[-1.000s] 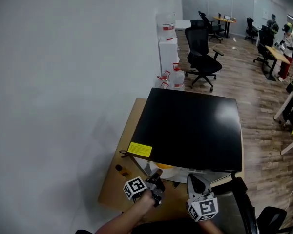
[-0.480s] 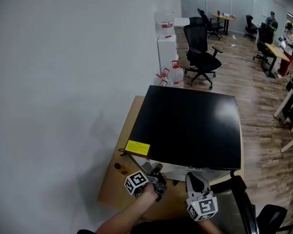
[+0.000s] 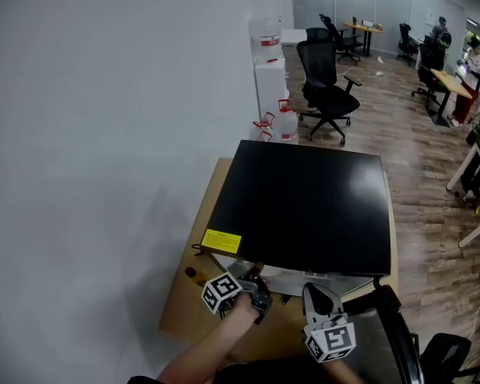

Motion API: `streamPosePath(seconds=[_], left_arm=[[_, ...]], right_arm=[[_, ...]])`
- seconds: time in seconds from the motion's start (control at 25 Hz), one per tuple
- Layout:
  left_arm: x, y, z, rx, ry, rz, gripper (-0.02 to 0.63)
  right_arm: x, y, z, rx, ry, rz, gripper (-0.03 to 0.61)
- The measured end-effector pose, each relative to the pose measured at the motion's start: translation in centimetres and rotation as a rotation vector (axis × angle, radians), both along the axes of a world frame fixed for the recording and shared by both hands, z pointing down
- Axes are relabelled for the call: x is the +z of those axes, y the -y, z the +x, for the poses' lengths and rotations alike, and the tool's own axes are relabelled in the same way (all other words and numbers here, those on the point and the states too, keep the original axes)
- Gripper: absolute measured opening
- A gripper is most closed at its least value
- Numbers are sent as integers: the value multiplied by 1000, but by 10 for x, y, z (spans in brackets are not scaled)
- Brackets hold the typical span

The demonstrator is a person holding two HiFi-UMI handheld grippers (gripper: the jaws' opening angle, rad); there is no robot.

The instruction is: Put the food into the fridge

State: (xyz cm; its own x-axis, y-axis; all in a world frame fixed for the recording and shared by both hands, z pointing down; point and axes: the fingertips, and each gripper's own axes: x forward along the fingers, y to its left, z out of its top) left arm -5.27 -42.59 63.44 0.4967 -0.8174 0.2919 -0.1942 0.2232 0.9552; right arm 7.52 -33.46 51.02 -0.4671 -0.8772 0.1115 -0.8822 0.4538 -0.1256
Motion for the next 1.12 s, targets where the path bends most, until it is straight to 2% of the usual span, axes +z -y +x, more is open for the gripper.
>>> streamPosePath(seconds=[0.16,0.6,0.72,0.88,1.04,1.12], left_arm=[[-3,7,1,2,6,-5,30],[-7,24,2,1,139,-1,31],[-9,25,-2,-15,223,7,31],[-14,28,-3,-8,375,60,33],[-20,33,-2,21,536,125,125],[-21,34,0,35,588,150,131]], right_arm=[[0,-3,1,0,1,0,60],[2,-12,13,18,2,-1,60],[0,-15,12,15,-3,7,60],[-4,-18,12,8,-29,24,60],[-5,-22,13,9,-20,25,60],[-6,-23,14,9,-19,30,60]])
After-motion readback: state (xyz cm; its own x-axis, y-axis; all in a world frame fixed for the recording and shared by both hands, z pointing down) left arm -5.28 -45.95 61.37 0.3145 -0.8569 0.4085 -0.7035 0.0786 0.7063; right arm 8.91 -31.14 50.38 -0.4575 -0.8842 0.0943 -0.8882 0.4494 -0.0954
